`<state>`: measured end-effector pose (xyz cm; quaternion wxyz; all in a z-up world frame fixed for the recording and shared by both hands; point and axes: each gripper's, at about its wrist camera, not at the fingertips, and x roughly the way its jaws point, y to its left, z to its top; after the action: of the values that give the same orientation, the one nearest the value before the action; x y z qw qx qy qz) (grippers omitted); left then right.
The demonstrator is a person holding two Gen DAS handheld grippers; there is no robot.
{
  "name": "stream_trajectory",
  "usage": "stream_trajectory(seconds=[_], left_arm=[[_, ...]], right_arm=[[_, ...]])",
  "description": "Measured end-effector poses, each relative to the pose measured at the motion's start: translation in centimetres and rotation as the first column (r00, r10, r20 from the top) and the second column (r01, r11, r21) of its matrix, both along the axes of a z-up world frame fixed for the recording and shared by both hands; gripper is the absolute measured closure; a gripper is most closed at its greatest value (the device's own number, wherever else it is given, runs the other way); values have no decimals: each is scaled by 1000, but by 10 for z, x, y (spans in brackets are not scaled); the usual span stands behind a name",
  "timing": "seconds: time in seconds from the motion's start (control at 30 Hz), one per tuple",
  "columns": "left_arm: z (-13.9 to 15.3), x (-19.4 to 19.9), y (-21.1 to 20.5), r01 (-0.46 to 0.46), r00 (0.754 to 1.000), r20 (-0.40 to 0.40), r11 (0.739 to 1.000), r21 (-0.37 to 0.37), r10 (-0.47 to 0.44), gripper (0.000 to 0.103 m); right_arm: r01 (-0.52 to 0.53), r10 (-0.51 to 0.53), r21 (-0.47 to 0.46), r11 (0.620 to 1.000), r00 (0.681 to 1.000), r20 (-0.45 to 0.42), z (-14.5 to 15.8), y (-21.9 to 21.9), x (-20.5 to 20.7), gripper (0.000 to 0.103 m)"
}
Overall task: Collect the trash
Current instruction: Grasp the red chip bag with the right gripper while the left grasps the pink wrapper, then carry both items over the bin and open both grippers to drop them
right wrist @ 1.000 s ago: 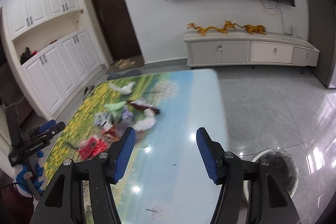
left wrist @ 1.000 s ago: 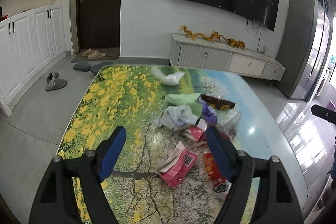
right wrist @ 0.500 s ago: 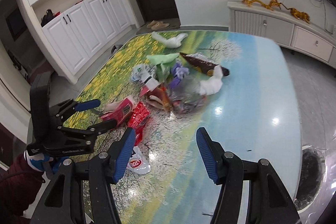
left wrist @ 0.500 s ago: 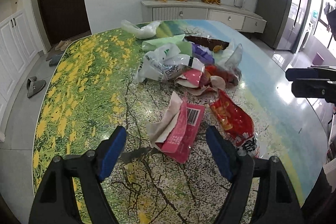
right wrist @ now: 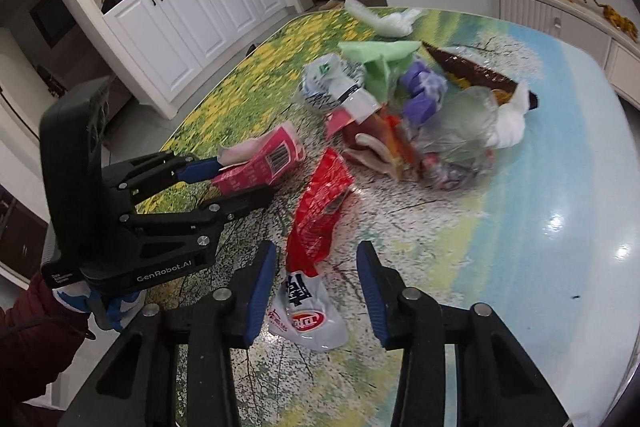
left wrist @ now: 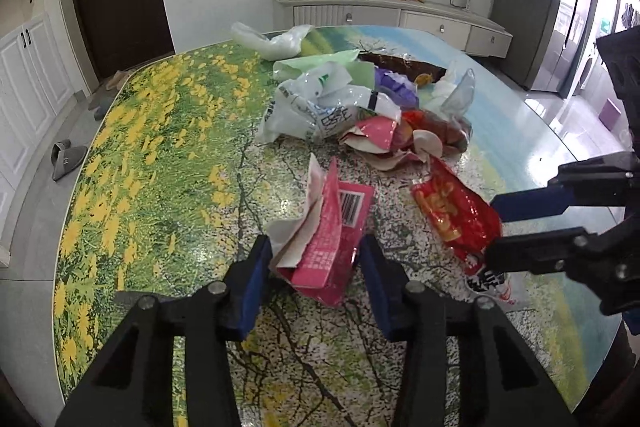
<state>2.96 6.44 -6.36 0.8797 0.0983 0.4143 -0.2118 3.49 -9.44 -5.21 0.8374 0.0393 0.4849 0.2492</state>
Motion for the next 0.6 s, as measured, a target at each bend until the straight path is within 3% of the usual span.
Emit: stream_trajectory(seconds=[0.13, 0.6], left_arm=[[2, -8, 0, -19, 1000, 18, 1000, 24, 18, 63], [26, -42, -9, -65, 992, 117, 989, 136, 49, 66]], right_arm=[[-35, 35, -14, 999, 999, -18, -9, 7, 0, 84], [17, -17, 4, 1000, 999, 32, 9, -18, -16, 85]])
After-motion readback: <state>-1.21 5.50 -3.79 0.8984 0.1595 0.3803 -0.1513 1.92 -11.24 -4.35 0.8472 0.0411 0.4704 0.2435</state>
